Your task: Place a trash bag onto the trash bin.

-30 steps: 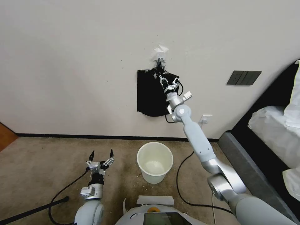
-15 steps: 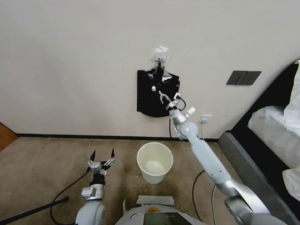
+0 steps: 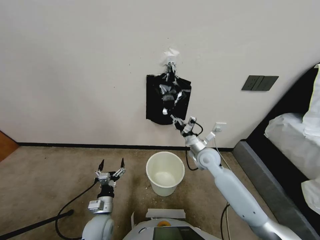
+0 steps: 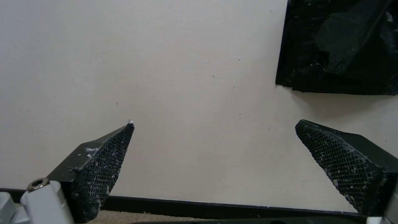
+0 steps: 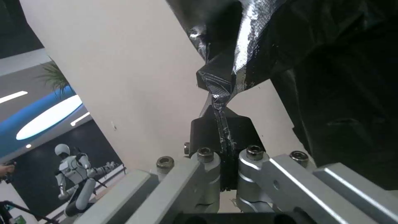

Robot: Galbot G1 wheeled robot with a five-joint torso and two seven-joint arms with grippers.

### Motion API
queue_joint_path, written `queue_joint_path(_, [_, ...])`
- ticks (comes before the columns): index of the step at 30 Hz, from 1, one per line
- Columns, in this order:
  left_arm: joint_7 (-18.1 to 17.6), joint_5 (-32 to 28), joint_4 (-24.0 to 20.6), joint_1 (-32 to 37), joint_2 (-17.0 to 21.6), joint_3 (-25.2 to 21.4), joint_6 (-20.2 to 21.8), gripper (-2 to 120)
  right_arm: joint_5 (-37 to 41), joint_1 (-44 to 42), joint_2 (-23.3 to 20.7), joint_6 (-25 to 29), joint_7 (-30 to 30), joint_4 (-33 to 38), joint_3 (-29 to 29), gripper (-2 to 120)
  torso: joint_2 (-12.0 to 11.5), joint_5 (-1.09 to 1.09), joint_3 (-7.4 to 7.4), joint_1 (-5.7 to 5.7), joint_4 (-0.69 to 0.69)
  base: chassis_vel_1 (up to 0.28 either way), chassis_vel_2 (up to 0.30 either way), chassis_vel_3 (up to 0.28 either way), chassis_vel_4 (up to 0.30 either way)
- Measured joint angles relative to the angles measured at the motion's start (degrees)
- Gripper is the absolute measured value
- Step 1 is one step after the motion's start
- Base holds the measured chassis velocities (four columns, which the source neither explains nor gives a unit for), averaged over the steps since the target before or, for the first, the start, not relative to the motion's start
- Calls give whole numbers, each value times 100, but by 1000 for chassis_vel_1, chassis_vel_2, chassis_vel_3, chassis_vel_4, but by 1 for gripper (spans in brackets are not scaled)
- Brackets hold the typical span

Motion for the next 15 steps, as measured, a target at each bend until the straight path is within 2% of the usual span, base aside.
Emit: queue_joint_path(15, [6, -1, -76, 4, 6, 93, -12, 100, -822, -847, -143, 2, -45, 445, 136, 0, 0, 0, 0, 0, 0, 0, 0, 0, 0])
